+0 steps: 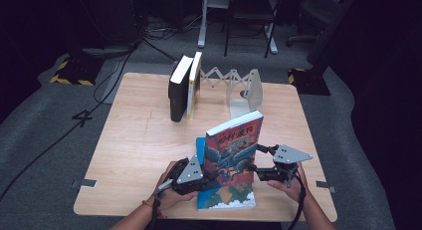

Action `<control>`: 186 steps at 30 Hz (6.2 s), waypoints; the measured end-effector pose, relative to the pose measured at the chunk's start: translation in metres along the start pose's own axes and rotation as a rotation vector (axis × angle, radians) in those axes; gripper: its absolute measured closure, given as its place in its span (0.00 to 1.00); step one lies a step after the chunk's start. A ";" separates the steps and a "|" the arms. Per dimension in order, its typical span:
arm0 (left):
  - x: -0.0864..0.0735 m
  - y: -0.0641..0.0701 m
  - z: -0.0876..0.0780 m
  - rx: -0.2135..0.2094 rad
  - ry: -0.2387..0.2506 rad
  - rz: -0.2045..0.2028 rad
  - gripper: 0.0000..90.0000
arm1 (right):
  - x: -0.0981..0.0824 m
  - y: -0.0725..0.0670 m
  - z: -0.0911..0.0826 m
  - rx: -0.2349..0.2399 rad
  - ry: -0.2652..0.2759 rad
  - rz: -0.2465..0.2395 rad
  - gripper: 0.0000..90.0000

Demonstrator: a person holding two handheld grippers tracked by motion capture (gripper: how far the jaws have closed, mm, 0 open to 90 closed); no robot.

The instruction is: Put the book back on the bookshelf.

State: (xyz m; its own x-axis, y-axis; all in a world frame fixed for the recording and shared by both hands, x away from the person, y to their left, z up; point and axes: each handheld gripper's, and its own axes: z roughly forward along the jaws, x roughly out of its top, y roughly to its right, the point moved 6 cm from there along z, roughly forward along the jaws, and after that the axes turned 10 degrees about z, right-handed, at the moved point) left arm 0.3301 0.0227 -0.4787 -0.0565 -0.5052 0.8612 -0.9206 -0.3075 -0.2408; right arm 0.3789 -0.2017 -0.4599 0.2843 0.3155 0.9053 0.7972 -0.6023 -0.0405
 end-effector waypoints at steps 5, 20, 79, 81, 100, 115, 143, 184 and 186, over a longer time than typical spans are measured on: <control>0.000 0.004 -0.002 -0.017 0.005 0.036 0.76 | -0.007 -0.006 0.011 0.079 -0.035 0.008 0.35; 0.009 0.000 -0.001 -0.020 0.047 -0.007 0.74 | -0.006 -0.011 -0.001 0.131 -0.017 -0.046 0.54; 0.058 -0.040 -0.001 0.026 0.165 -0.072 0.82 | -0.003 0.000 -0.007 0.026 -0.021 -0.037 0.40; 0.057 -0.043 -0.003 0.034 0.167 -0.070 0.82 | -0.004 0.001 -0.007 0.020 -0.030 -0.039 0.40; 0.045 -0.095 -0.020 0.193 0.195 -0.169 0.82 | -0.018 0.024 -0.007 -0.041 -0.115 -0.001 0.37; 0.040 -0.147 -0.022 0.372 0.184 -0.210 0.82 | -0.043 0.042 0.007 -0.071 -0.196 0.041 0.37; -0.009 -0.170 -0.010 0.463 0.163 -0.258 0.82 | -0.047 0.036 0.013 -0.064 -0.233 0.005 0.39; -0.063 -0.154 -0.004 0.437 0.024 -0.342 0.82 | -0.048 0.036 0.010 -0.073 -0.245 -0.013 0.38; -0.061 -0.153 0.000 0.435 0.029 -0.342 0.82 | -0.048 0.036 0.011 -0.071 -0.250 -0.015 0.38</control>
State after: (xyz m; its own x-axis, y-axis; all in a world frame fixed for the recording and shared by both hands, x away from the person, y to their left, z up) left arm 0.4740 0.1008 -0.4943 0.2017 -0.2971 0.9333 -0.6440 -0.7581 -0.1022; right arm 0.3996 -0.2305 -0.5096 0.4030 0.4910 0.7723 0.7652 -0.6437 0.0099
